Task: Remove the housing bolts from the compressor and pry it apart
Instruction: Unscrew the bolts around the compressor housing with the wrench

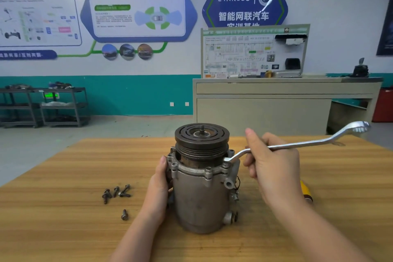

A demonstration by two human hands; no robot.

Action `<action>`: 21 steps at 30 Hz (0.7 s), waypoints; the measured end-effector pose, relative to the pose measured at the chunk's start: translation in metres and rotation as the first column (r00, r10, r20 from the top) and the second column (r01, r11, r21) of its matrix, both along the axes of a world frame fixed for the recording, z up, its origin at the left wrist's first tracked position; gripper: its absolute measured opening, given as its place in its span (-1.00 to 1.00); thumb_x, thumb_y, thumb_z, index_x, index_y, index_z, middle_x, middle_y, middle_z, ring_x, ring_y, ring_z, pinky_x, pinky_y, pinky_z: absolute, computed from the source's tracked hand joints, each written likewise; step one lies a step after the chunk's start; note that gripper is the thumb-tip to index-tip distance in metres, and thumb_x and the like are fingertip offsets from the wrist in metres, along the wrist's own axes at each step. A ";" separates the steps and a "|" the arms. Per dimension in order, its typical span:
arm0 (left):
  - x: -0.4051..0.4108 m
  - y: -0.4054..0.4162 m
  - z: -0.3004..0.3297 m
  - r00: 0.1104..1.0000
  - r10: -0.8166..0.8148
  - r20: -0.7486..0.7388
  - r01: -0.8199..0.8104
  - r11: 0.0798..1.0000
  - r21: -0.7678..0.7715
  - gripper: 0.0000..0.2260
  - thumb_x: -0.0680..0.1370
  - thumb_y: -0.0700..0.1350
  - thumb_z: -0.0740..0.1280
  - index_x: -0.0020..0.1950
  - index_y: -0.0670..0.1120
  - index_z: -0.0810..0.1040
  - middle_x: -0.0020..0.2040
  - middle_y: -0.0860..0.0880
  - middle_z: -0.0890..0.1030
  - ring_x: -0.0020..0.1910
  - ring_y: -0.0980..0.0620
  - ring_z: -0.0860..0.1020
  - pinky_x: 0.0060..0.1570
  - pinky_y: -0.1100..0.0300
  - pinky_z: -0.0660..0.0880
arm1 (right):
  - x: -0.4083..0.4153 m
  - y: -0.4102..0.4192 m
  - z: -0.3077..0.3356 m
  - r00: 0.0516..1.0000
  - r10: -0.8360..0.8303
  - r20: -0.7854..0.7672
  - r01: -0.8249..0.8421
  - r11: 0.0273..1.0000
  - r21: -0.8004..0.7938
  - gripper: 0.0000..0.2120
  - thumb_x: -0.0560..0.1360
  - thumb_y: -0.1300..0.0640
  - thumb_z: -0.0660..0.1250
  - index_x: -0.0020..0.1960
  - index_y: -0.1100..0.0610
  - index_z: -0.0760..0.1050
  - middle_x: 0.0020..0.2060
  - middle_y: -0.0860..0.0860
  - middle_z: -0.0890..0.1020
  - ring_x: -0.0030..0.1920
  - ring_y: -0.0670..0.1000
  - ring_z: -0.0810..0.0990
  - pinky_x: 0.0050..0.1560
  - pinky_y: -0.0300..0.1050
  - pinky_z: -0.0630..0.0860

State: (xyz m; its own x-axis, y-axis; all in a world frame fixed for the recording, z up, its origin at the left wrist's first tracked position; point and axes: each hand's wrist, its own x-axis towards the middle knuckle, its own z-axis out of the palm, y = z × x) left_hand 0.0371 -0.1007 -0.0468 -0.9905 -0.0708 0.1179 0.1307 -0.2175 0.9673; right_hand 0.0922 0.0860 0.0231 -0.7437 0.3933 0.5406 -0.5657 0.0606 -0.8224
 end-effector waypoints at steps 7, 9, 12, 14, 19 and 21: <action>0.001 0.000 0.001 1.000 -0.010 -0.002 0.010 1.000 0.000 -0.32 0.35 0.38 0.10 0.24 -0.03 0.60 0.14 -0.06 0.67 0.23 -0.10 0.56 0.32 -0.20 0.40 | 0.025 -0.018 -0.006 0.923 -0.096 -0.374 0.278 0.835 0.474 -0.54 0.55 0.22 0.31 -0.42 -0.03 0.19 -0.59 -0.09 0.30 -0.56 -0.19 0.32 -0.52 -0.43 0.21; 0.002 0.000 0.001 1.000 -0.015 -0.006 0.015 1.000 0.001 -0.30 0.34 0.39 0.11 0.24 -0.03 0.60 0.15 -0.06 0.66 0.23 -0.10 0.56 0.32 -0.18 0.40 | 0.027 -0.018 -0.018 0.905 -0.062 -0.421 0.278 0.835 0.474 -0.54 0.56 0.17 0.30 -0.38 -0.10 0.15 -0.54 -0.16 0.27 -0.54 -0.24 0.27 -0.48 -0.46 0.18; 0.003 0.000 0.002 1.000 -0.013 -0.007 0.013 1.000 -0.003 -0.34 0.37 0.38 0.11 0.23 -0.01 0.61 0.14 -0.04 0.67 0.23 -0.08 0.56 0.33 -0.16 0.40 | 0.022 -0.007 -0.030 0.953 0.037 -0.300 0.036 0.972 0.233 -0.62 0.51 -0.01 0.34 -0.44 -0.02 0.33 -0.54 -0.04 0.44 -0.57 -0.22 0.35 -0.51 -0.43 0.29; 0.003 0.000 0.001 1.000 -0.012 -0.001 0.012 1.000 0.003 -0.39 0.42 0.36 0.10 0.19 -0.01 0.63 0.12 -0.03 0.68 0.21 -0.06 0.57 0.32 -0.12 0.41 | 0.011 0.003 -0.028 0.966 0.250 -0.072 -0.254 0.965 -0.061 -0.69 0.45 -0.04 0.39 -0.41 0.04 0.47 -0.55 0.06 0.47 -0.62 -0.12 0.36 -0.60 -0.34 0.29; 0.002 -0.001 0.000 1.000 -0.021 -0.017 0.021 1.000 -0.010 -0.37 0.37 0.37 0.10 0.14 0.00 0.66 0.09 -0.03 0.69 0.17 -0.02 0.61 0.24 0.00 0.47 | -0.031 0.022 -0.006 0.671 0.710 0.212 -0.532 0.661 -0.529 -0.79 0.36 0.09 0.38 -0.38 0.19 0.53 -0.57 0.06 0.44 -0.69 -0.15 0.28 -0.71 -0.37 0.17; 0.001 -0.002 -0.001 0.999 -0.030 -0.015 0.030 1.000 -0.009 -0.35 0.35 0.39 0.10 0.16 0.02 0.65 0.10 -0.01 0.69 0.18 -0.03 0.59 0.26 -0.04 0.46 | -0.040 0.020 0.001 0.605 0.759 0.239 -0.550 0.616 -0.564 -0.76 0.35 0.08 0.39 -0.43 0.17 0.50 -0.59 0.02 0.41 -0.70 -0.18 0.27 -0.74 -0.37 0.15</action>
State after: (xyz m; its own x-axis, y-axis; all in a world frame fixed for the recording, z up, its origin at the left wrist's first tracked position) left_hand 0.0385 -0.1023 -0.0473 -0.9902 -0.0401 0.1334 0.1389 -0.2134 0.9670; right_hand 0.0526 0.1060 0.0237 -0.9775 -0.2090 0.0274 0.0979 -0.5651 -0.8192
